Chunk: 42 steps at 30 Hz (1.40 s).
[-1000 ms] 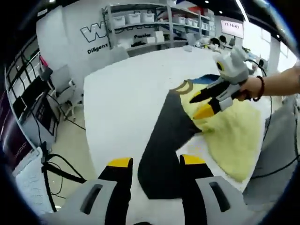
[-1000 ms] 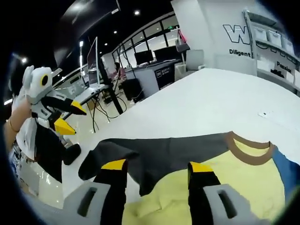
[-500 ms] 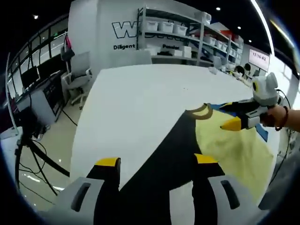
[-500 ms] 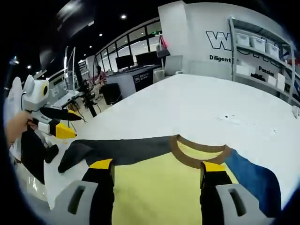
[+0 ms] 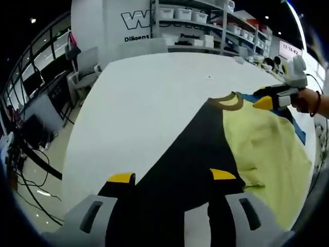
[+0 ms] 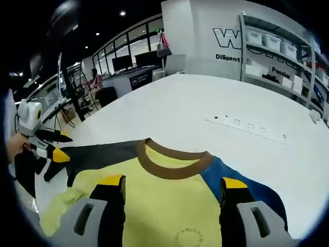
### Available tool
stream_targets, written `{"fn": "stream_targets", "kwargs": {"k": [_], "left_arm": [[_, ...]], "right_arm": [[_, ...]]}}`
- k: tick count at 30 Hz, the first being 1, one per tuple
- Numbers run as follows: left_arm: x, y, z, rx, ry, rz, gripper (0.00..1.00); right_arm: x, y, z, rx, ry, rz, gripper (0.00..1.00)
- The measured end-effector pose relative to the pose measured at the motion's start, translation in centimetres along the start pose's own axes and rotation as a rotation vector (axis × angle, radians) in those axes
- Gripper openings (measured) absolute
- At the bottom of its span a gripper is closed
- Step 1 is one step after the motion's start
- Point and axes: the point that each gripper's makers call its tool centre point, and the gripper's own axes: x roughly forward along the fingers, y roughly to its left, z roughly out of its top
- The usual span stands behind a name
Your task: Fold the garment on the visible template until the final outline fits inside the template.
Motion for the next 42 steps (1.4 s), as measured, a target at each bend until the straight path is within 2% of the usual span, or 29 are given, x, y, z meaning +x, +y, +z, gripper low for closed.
{"fn": "stream_targets", "kwargs": {"k": [8, 9, 10, 15, 17, 21, 23, 25, 28, 35, 42], "left_arm": [[1.6, -0.6, -1.4, 0.019, 0.061, 0.001, 0.56], [1.6, -0.3, -0.8, 0.048, 0.032, 0.018, 0.56], [1.6, -0.5, -1.0, 0.021, 0.047, 0.015, 0.56], [1.9, -0.1, -0.6, 0.031, 0.038, 0.028, 0.52], [2.0, 0.5, -0.5, -0.008, 0.034, 0.056, 0.48], [2.3, 1.1, -0.2, -0.016, 0.022, 0.075, 0.36], [2.5, 1.6, 0.2, -0.015, 0.013, 0.088, 0.26], [2.7, 2.4, 0.5, 0.011, 0.008, 0.117, 0.08], [3.2, 2.8, 1.0, 0.060, 0.008, 0.131, 0.06], [4.0, 4.1, 2.0, 0.094, 0.002, 0.151, 0.06], [4.9, 5.3, 3.2, 0.163, 0.002, 0.182, 0.06]], "right_arm": [[-1.0, -1.6, -0.6, 0.011, -0.009, -0.022, 0.73], [-1.1, -1.7, -0.7, 0.013, -0.011, -0.023, 0.73], [-1.3, -1.8, -0.7, 0.011, -0.017, -0.025, 0.73], [-1.7, -2.3, -1.4, 0.002, -0.011, -0.032, 0.75], [-2.0, -2.7, -1.7, 0.009, -0.010, -0.034, 0.75], [-2.3, -3.5, -2.2, 0.014, -0.004, -0.044, 0.76], [-2.4, -4.1, -2.6, 0.030, 0.003, -0.050, 0.76], [-2.5, -4.5, -2.8, 0.045, 0.008, -0.052, 0.76], [-2.6, -5.0, -3.3, 0.067, 0.012, -0.051, 0.76], [-3.0, -6.4, -4.1, 0.068, 0.025, -0.079, 0.75], [-3.5, -7.4, -4.3, 0.073, 0.026, -0.103, 0.71]]}}
